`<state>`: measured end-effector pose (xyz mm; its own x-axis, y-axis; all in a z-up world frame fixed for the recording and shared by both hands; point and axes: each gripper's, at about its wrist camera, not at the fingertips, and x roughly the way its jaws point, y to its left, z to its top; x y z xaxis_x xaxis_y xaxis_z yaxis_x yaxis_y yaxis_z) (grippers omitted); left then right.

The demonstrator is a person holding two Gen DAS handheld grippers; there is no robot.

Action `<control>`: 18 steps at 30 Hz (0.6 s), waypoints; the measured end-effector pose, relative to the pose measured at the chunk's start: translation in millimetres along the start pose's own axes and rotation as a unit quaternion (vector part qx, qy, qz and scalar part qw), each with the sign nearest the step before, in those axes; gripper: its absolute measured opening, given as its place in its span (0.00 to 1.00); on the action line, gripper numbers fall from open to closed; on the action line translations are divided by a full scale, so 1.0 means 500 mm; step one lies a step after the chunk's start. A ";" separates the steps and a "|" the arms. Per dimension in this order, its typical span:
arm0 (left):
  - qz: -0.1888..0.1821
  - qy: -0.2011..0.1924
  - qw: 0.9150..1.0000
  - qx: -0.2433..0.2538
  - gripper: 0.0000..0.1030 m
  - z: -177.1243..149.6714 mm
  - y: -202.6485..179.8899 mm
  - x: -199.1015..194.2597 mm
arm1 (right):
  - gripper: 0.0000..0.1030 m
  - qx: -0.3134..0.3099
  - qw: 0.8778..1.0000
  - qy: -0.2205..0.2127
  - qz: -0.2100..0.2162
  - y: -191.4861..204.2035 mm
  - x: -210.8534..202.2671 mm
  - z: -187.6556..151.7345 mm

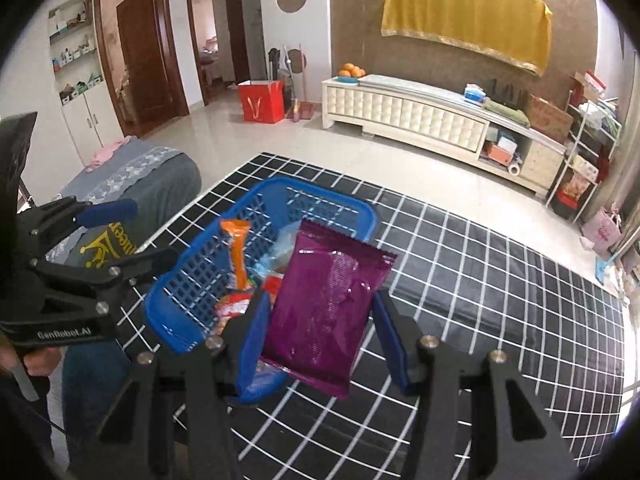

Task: Organize snacks
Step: 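Lift the purple pouch and carry it over the basket, then lower the purple pouch into the basket and open the right gripper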

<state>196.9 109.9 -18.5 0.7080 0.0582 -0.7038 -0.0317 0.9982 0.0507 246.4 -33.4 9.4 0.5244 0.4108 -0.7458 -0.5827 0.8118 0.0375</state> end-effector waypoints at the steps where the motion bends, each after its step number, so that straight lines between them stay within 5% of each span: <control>1: 0.000 0.000 1.000 0.000 0.75 -0.001 0.007 0.002 | 0.55 -0.001 1.000 0.001 0.001 0.007 0.007 0.004; 18: 0.002 0.035 0.998 -0.046 0.80 -0.032 0.140 0.098 | 0.55 -0.016 0.998 0.059 0.006 0.065 0.157 0.037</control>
<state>218.1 183.0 -61.0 0.6569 0.0591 -0.7516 -0.1012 0.9948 -0.0102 280.2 32.9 -35.9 0.4414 0.3671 -0.8188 -0.6089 0.7927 0.0271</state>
